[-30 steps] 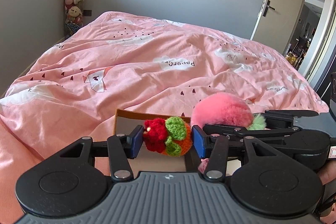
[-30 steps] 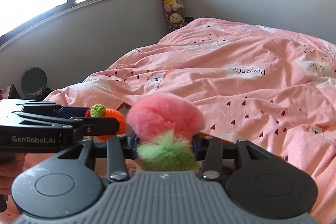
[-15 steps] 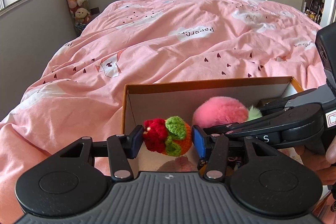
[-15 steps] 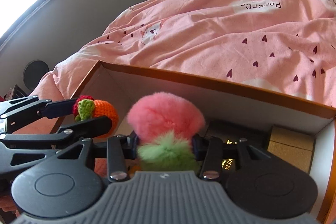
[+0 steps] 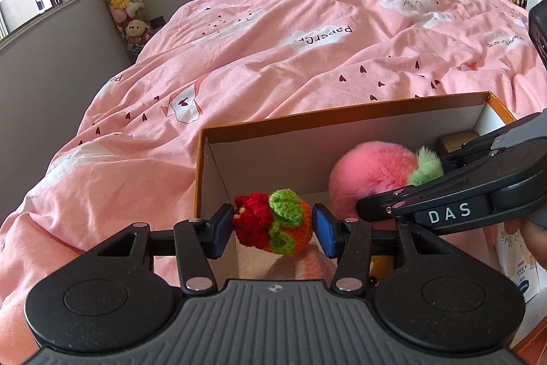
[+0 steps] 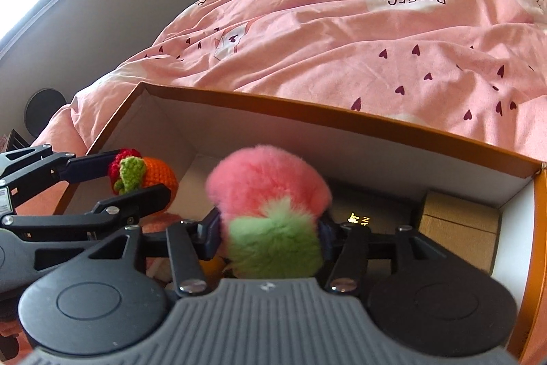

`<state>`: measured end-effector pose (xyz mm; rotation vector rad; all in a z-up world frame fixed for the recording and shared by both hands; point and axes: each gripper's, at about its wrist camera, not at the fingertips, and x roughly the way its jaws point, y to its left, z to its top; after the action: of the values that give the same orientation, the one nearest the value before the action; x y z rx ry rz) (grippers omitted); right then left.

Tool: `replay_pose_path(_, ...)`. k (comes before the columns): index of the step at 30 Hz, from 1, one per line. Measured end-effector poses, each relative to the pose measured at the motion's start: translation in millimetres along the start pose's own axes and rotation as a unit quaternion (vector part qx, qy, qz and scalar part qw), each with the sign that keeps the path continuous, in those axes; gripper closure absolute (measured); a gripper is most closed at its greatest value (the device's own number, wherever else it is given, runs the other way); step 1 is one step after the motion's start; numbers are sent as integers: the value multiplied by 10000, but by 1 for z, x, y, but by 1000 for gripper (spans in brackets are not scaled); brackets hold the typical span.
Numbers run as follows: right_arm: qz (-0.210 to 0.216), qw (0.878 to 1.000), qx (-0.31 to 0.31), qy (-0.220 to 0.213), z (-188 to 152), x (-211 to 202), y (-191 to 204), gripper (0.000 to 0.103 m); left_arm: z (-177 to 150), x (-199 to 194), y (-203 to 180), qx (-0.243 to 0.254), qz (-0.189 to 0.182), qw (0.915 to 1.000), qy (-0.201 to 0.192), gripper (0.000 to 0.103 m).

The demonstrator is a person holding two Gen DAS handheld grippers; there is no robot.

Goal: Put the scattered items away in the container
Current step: 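Lower the strawberry into the box with left gripper while right lowers the pom-pom, then open both grippers and move them out toward the lipstick box and card case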

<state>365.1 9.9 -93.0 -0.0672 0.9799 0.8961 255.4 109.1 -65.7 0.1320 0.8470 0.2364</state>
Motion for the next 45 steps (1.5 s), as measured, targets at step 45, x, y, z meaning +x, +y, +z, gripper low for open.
replay_pose_path(45, -971, 9893, -995, -451, -27, -61, 40, 58, -1, -61, -7, -195, -231, 9960, -845, 32)
